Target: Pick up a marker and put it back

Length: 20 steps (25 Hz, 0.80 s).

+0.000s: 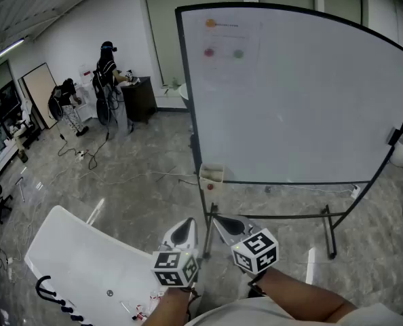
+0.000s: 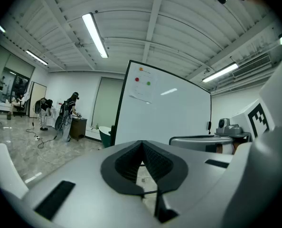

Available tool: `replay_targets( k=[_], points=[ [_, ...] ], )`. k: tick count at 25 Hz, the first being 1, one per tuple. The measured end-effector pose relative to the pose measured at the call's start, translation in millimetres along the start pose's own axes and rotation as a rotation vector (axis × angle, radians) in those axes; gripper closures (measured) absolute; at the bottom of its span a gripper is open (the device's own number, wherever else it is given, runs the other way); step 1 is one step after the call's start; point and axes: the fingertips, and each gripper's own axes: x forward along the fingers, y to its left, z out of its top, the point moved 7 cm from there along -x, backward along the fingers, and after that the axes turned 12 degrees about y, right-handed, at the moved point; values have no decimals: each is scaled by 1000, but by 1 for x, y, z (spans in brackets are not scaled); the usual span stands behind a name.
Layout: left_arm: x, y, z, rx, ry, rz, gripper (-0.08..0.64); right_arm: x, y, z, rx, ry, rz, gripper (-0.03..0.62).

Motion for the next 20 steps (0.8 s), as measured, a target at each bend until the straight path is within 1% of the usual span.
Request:
replay_targets(
  k=[7,13,17,20],
  points=[
    [-2,3,3,-1,0,-3,557,0,3,6,13,-22,8,597],
    [2,7,2,-1,-3,-13,555,5,1,5,13,-18,10,595],
    [12,12,1,-8,7,-12,557,13,-7,4,15,-12,19,595],
    [25,17,5,-10,-1,-12,555,26,-18,5,11,-4,32,595]
  ],
)
